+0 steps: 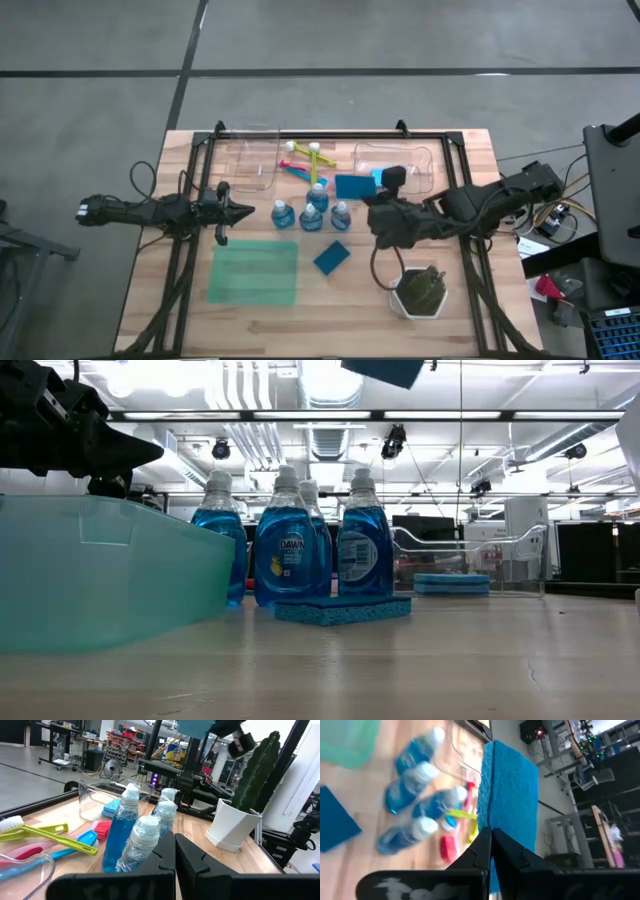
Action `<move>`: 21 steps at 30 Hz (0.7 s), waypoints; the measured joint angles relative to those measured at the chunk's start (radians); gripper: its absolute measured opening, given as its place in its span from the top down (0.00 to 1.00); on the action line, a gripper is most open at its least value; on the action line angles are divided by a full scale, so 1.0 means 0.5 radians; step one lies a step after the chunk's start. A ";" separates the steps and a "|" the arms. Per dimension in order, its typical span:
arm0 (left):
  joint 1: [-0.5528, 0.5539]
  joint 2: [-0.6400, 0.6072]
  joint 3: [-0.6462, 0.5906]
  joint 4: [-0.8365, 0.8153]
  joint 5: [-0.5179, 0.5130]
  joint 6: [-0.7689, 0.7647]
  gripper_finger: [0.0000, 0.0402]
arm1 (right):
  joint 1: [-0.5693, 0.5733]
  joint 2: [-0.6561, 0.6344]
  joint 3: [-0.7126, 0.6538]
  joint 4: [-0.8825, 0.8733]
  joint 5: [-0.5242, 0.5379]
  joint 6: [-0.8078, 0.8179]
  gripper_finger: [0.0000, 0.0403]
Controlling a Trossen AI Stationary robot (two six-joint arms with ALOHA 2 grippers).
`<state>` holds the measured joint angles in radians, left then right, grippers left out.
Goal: Pick & Place Kitchen Sink Supplies
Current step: Put the blue sponge into the right transparent bin
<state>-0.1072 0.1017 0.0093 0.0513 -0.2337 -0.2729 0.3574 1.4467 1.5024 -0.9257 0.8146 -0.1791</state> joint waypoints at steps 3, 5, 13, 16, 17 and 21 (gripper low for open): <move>0.000 0.000 0.000 0.000 0.000 0.001 1.00 | -0.061 -0.100 -0.107 -0.002 0.000 -0.018 0.98; 0.000 0.000 0.000 0.000 0.000 0.001 1.00 | -0.109 -0.185 -0.199 -0.004 -0.002 -0.004 0.98; 0.000 0.000 0.000 0.000 0.001 0.000 1.00 | -0.356 -0.585 -0.610 0.088 -0.170 -0.126 0.98; 0.000 0.000 0.000 0.000 0.000 0.000 1.00 | -0.477 -0.694 -0.728 0.086 -0.173 -0.121 0.98; 0.000 0.000 0.000 0.000 0.000 0.000 1.00 | -0.514 -0.722 -0.767 0.093 -0.173 -0.126 0.98; 0.000 0.000 0.000 0.000 0.000 0.000 1.00 | -0.651 -0.789 -0.921 0.138 -0.221 -0.248 0.98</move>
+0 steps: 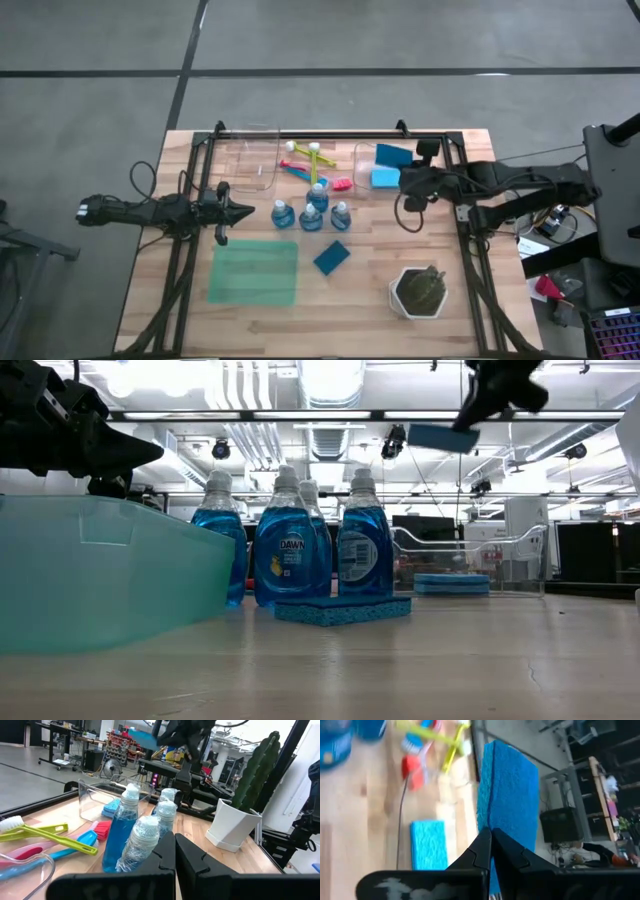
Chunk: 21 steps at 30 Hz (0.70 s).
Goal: Pick & Place Kitchen Sink Supplies
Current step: Put the blue sponge into the right transparent bin
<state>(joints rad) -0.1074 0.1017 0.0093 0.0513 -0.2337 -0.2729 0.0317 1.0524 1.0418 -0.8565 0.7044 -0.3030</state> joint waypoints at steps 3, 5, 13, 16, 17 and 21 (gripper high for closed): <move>0.001 0.000 0.000 0.000 0.000 0.000 1.00 | -0.091 0.002 -0.125 0.107 -0.108 -0.182 0.98; 0.000 0.000 0.000 0.000 0.000 0.000 1.00 | -0.144 0.022 -0.195 0.216 -0.116 -0.276 0.98; 0.000 0.000 0.000 0.000 0.000 0.000 1.00 | -0.418 0.059 -0.364 0.422 -0.246 -0.487 0.98; 0.000 0.000 0.000 0.000 0.000 0.000 1.00 | -0.519 0.059 -0.437 0.461 -0.400 -0.470 0.98; 0.000 0.000 0.000 0.000 0.000 0.000 1.00 | -0.544 0.059 -0.463 0.492 -0.428 -0.471 0.98; 0.001 0.000 0.000 0.000 0.000 0.000 1.00 | -0.599 0.059 -0.587 0.642 -0.512 -0.536 0.98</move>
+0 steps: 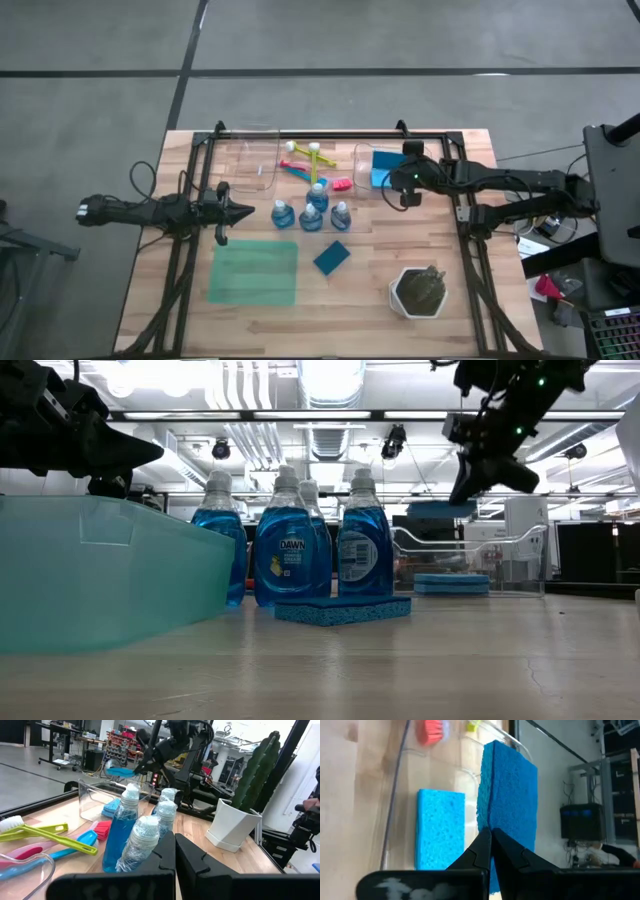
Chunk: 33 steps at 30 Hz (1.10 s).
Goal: Pick & Place Kitchen Sink Supplies
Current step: Put the blue sponge into the right transparent bin
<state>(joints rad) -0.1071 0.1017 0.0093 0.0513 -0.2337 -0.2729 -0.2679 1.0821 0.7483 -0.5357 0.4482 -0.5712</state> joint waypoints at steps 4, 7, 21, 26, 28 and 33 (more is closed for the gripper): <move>0.000 0.000 0.000 0.000 0.000 0.000 1.00 | -0.052 0.000 -0.106 0.113 -0.061 -0.060 0.98; 0.000 0.000 -0.001 0.000 0.000 0.000 1.00 | -0.081 0.000 -0.164 0.132 -0.079 -0.070 0.98; -0.001 0.000 0.000 0.000 0.000 0.000 1.00 | -0.190 0.170 -0.263 0.309 -0.268 -0.144 0.98; -0.001 0.000 0.000 0.000 0.000 0.000 1.00 | -0.192 0.327 -0.263 0.353 -0.269 -0.191 0.98; 0.000 0.000 0.000 0.000 0.000 0.000 1.00 | -0.198 0.386 -0.263 0.350 -0.269 -0.193 0.98; 0.000 0.000 0.000 0.000 0.000 0.000 1.00 | -0.199 0.482 -0.263 0.364 -0.200 -0.221 0.98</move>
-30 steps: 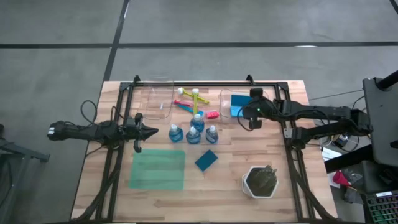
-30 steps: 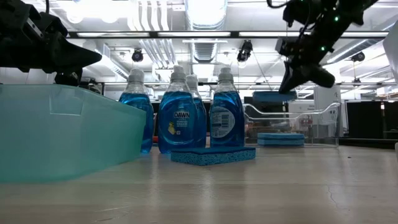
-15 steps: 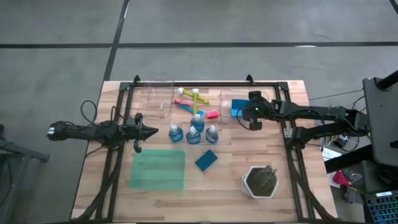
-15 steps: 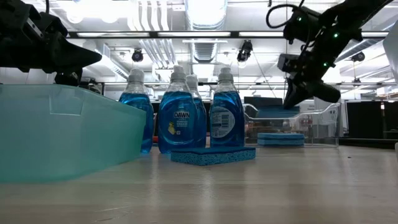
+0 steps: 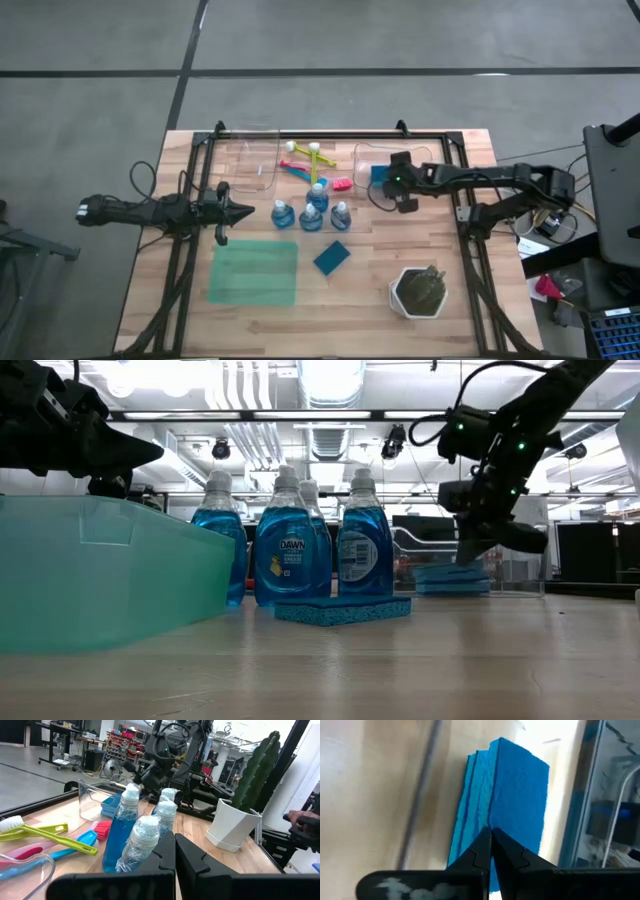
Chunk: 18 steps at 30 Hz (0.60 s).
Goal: Pick & Place Kitchen Sink Supplies
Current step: Put the blue sponge into the right transparent bin
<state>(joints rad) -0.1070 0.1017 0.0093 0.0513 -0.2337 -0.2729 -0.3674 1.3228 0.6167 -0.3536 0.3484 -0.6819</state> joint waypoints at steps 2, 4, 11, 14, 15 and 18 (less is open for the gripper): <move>0.000 0.000 0.000 0.000 0.000 0.000 1.00 | -0.001 0.012 0.000 0.003 0.040 0.000 0.98; -0.001 0.000 0.000 0.000 0.000 0.000 1.00 | -0.001 0.012 0.000 0.003 0.042 0.000 0.98; -0.001 0.000 0.000 0.000 0.000 0.000 1.00 | 0.001 -0.028 0.000 0.001 0.041 0.027 0.98; 0.000 0.000 0.000 0.000 0.000 0.000 1.00 | 0.001 -0.038 0.000 0.000 0.041 0.032 0.98; 0.000 0.000 0.000 0.000 0.000 0.000 1.00 | 0.001 -0.040 0.000 0.002 0.041 0.036 0.98; -0.001 0.000 0.000 0.000 0.000 0.000 1.00 | 0.000 -0.032 0.000 -0.003 0.042 0.050 0.98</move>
<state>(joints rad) -0.1074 0.1017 0.0093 0.0513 -0.2337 -0.2729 -0.3676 1.3067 0.6167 -0.3550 0.3695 -0.6570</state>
